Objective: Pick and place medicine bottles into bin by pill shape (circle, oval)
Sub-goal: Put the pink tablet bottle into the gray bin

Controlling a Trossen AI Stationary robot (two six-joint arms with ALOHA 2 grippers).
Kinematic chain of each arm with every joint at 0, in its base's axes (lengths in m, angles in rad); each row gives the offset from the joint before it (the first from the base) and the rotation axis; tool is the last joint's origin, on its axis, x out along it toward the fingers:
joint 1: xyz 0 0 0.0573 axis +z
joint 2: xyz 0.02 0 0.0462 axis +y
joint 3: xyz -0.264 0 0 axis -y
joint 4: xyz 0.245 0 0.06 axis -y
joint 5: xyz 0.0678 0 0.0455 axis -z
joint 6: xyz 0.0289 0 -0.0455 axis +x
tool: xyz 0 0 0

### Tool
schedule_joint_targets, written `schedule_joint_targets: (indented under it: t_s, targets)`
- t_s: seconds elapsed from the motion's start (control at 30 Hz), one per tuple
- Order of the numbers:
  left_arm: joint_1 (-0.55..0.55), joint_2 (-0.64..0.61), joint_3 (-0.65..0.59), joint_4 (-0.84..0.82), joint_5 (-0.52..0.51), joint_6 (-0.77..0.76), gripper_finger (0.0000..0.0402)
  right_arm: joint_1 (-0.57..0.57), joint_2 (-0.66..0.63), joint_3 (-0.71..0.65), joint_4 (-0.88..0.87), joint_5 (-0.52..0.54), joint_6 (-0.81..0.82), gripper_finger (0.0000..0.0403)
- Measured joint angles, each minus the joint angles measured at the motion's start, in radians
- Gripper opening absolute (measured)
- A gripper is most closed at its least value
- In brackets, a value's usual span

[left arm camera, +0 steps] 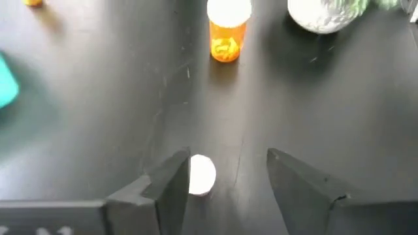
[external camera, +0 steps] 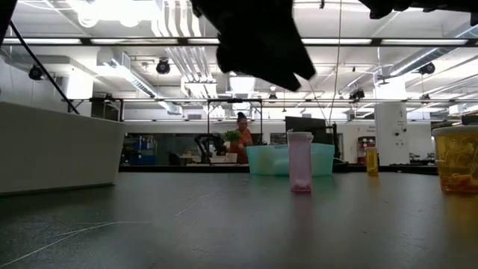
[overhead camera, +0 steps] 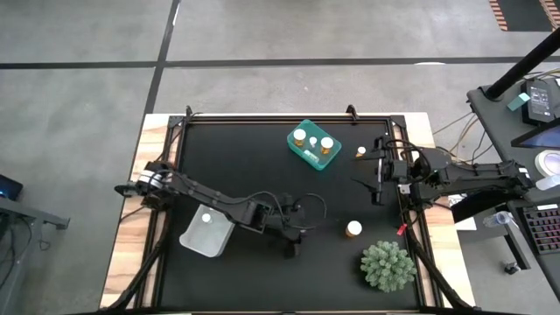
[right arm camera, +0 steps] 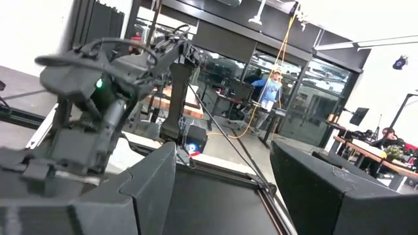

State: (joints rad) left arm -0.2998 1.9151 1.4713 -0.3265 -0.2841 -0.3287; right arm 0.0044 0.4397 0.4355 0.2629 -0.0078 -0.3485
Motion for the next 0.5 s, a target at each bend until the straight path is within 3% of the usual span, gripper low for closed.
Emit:
schedule_joint_targets:
  t_s: [0.2,0.5]
  targets:
    - [0.030,0.049,-0.008,0.074,0.058,0.054,0.0221,0.000,0.003,0.000,-0.001,0.001,0.000,0.0240]
    - [0.060,0.078,-0.023,0.099,0.075,0.055,0.0223,0.000,0.002,0.000,-0.002,0.008,0.000,0.0240]
